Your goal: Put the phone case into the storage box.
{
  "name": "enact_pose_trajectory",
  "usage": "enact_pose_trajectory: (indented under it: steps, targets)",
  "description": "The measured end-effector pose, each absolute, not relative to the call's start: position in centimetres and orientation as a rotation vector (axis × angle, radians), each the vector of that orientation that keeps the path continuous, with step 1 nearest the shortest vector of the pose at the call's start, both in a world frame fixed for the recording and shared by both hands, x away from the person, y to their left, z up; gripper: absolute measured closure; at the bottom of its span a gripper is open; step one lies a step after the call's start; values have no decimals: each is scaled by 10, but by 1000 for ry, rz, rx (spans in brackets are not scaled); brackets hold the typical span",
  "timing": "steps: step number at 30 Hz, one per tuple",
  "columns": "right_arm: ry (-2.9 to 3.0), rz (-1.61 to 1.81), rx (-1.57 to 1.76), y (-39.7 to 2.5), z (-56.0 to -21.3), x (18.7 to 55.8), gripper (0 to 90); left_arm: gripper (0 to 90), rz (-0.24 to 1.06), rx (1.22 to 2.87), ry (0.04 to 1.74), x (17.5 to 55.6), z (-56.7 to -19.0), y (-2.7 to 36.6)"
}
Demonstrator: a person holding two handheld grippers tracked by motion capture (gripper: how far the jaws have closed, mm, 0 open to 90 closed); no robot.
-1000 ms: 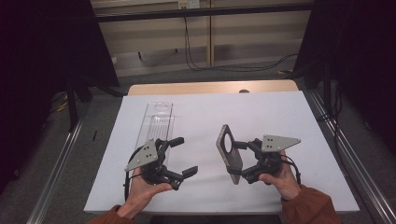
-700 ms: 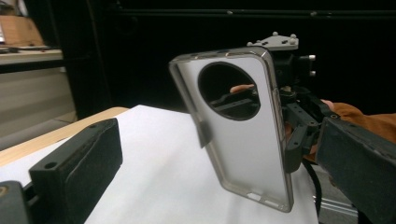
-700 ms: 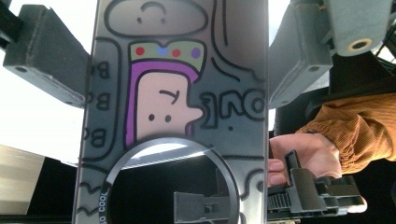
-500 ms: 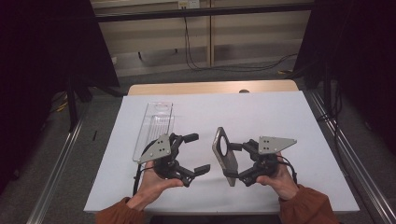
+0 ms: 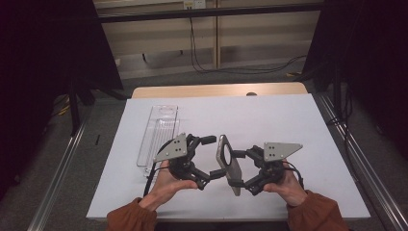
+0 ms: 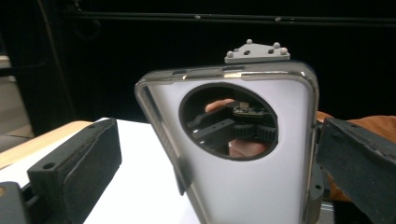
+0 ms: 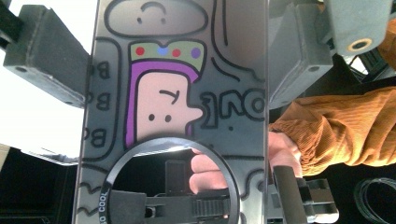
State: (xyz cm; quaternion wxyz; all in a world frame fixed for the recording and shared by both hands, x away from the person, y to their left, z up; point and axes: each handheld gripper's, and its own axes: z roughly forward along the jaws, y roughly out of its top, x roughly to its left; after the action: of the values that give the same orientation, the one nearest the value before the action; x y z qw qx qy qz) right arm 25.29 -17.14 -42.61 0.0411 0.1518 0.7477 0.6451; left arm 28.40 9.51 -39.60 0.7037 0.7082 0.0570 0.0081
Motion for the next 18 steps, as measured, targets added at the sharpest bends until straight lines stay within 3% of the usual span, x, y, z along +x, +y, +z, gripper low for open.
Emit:
enact_pose_trajectory:
  steps: [6,18]
  targets:
    - [2315,2002,441,-170,-427,253,118,4,-36,1566,111,288,-400,92]
    - [2331,2044,425,-168,-427,255,118,14,-20,1541,32,292,-394,89]
